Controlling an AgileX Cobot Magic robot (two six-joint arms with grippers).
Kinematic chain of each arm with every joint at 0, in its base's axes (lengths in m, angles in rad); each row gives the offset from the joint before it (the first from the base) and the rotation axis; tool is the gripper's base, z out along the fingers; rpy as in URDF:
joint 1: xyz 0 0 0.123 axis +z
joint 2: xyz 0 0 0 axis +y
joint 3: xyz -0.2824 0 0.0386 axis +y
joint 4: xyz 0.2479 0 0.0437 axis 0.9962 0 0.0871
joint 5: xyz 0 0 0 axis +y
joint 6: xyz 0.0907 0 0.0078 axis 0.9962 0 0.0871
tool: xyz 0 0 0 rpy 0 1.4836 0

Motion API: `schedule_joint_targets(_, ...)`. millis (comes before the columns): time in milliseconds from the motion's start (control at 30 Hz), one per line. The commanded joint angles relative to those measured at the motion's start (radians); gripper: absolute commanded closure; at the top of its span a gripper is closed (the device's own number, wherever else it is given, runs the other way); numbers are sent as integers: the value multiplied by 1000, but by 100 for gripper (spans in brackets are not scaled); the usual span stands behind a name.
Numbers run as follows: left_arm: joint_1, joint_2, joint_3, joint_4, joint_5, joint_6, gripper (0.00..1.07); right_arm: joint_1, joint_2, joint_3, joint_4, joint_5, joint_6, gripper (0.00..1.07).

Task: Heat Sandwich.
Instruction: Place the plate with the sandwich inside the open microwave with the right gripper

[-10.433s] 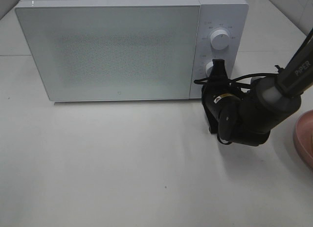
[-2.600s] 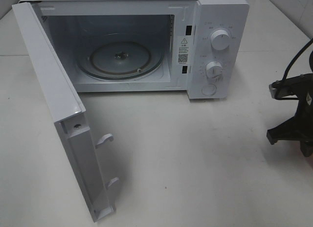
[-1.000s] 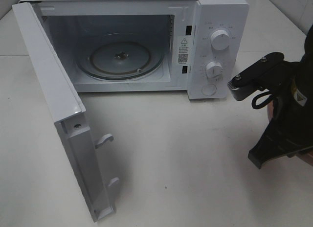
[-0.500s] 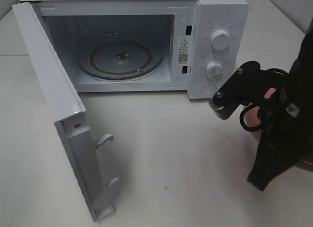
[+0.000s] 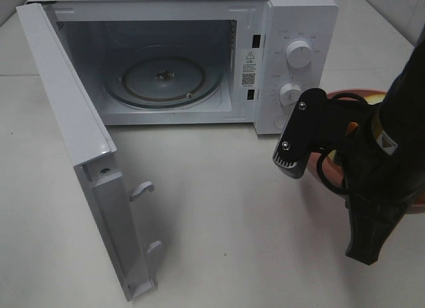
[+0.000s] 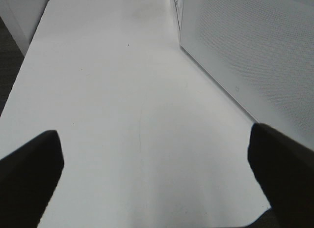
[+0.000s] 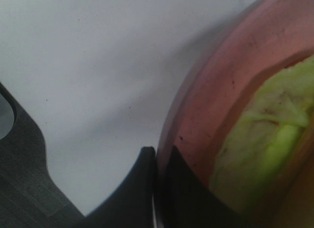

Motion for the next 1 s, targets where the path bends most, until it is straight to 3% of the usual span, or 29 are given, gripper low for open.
schedule_joint_targets(33, 2, -17, 1, 0, -5, -4, 9, 1, -7, 0, -15, -24, -81, 107)
schedule_joint_targets(600, 2, -17, 1, 0, -5, -4, 9, 1, -7, 0, 80, -131, -632, 107)
schedule_joint_targets(1000, 2, -17, 1, 0, -5, -4, 9, 1, -7, 0, 90, -186, -694, 107)
